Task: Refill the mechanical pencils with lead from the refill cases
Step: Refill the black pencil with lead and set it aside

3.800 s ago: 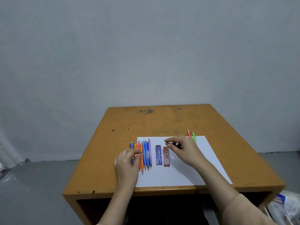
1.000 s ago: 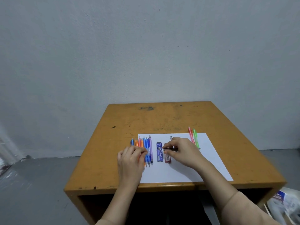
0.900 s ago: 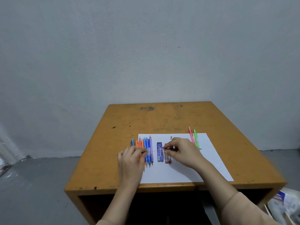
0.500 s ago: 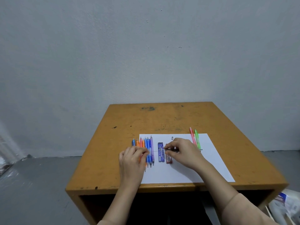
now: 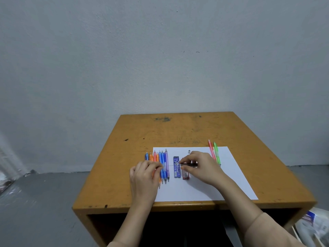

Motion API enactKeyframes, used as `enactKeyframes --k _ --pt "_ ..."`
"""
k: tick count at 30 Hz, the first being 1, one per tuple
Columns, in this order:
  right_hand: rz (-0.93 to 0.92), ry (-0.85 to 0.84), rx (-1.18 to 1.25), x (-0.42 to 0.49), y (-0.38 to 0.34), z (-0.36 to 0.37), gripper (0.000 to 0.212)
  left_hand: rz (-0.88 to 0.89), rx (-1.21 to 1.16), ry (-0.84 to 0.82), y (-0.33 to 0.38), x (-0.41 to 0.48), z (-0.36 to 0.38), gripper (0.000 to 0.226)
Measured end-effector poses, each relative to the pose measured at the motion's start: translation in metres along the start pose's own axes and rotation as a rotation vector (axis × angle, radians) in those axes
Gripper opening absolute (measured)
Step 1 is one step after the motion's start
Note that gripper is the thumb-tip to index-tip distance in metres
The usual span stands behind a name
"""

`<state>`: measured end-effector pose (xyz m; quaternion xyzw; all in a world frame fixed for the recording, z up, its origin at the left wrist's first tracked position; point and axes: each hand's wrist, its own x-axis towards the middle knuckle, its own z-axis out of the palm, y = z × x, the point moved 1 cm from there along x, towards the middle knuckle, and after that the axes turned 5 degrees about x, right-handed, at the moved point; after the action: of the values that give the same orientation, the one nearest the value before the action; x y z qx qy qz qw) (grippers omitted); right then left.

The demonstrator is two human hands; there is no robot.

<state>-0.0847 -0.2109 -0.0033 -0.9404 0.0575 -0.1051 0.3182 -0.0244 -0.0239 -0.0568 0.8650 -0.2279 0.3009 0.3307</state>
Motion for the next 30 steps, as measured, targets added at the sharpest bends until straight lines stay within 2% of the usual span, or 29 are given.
enactKeyframes --k 18,30 --pt "-0.003 -0.029 0.028 -0.003 -0.01 0.007 0.02 0.091 -0.043 -0.016 0.0 0.0 0.002 0.016" --pt "-0.033 -0.044 0.169 -0.005 -0.018 0.019 0.023 0.171 -0.086 -0.027 0.001 -0.001 0.002 0.017"
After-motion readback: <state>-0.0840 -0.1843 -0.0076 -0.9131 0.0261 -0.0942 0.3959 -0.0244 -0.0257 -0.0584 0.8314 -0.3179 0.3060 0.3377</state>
